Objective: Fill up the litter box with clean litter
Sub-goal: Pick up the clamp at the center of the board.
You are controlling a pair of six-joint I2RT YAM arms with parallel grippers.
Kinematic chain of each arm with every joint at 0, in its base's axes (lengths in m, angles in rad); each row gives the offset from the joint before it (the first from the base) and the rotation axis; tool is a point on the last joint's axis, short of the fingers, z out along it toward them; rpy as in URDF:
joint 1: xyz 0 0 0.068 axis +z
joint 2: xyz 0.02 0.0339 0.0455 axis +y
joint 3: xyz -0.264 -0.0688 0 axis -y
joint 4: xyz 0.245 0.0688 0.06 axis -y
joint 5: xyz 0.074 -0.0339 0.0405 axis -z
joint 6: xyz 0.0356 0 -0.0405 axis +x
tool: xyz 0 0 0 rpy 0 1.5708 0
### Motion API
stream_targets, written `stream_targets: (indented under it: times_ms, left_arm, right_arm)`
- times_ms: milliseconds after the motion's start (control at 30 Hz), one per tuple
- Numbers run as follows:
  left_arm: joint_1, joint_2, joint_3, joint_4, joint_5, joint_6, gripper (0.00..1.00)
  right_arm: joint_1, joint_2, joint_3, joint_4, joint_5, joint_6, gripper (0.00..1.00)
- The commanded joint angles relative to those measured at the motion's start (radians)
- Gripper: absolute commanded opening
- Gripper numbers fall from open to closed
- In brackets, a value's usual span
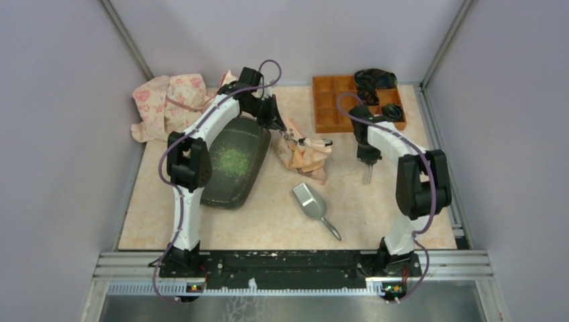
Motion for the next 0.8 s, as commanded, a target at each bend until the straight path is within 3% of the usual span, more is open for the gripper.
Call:
stream_targets:
  times_ms: [0,167,333,567,767]
  left_arm:
    - [0.013,-0.047,-0.011,0.026,0.053,0.002,0.0]
    - [0.013,-0.053,-0.012,0.038,0.08,-0.011,0.05]
    - [0.014,-0.049,-0.007,0.031,0.07,-0.011,0.15]
    - [0.02,-0.059,-0.023,0.035,0.103,-0.008,0.27]
    - [0.034,-0.071,-0.052,0.076,0.182,-0.027,0.35]
  right_arm:
    - [-0.006,-0.255,0.034,0.099,-0.263,-0.073,0.0]
    - [-0.006,-0.456,0.087,0.159,-0.436,-0.101,0.0]
    - [-0.002,-0.539,0.124,0.256,-0.769,-0.096,0.0]
    - [0.017,-0.551,-0.047,0.653,-1.151,0.048,0.0]
    - [0.047,-0.419,-0.18,1.088,-1.305,0.326,0.0]
